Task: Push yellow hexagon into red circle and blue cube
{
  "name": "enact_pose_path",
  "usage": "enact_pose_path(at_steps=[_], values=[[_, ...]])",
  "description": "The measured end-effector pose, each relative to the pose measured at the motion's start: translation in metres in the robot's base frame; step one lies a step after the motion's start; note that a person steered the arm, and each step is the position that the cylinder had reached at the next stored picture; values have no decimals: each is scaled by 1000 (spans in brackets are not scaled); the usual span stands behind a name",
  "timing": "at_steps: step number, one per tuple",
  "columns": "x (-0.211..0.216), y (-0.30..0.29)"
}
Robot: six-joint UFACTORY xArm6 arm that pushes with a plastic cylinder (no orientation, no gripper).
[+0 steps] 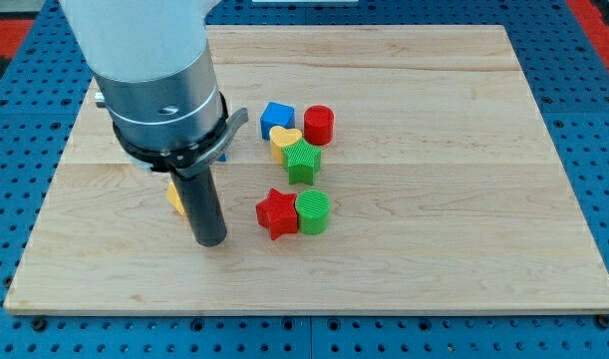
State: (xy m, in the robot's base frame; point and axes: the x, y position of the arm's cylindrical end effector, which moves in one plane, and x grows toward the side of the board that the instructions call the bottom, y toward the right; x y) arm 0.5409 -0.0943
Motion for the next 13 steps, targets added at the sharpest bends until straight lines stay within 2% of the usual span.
enact_pose_path(at_steps=[2,3,5,6,8,9,10,11,12,13], values=[[-27,-34],[-60,-47],[-126,-38],[-146,-16],[-150,-63],[-157,-67],[-143,-60],[-125,-87],[-125,-139],[-150,-115]])
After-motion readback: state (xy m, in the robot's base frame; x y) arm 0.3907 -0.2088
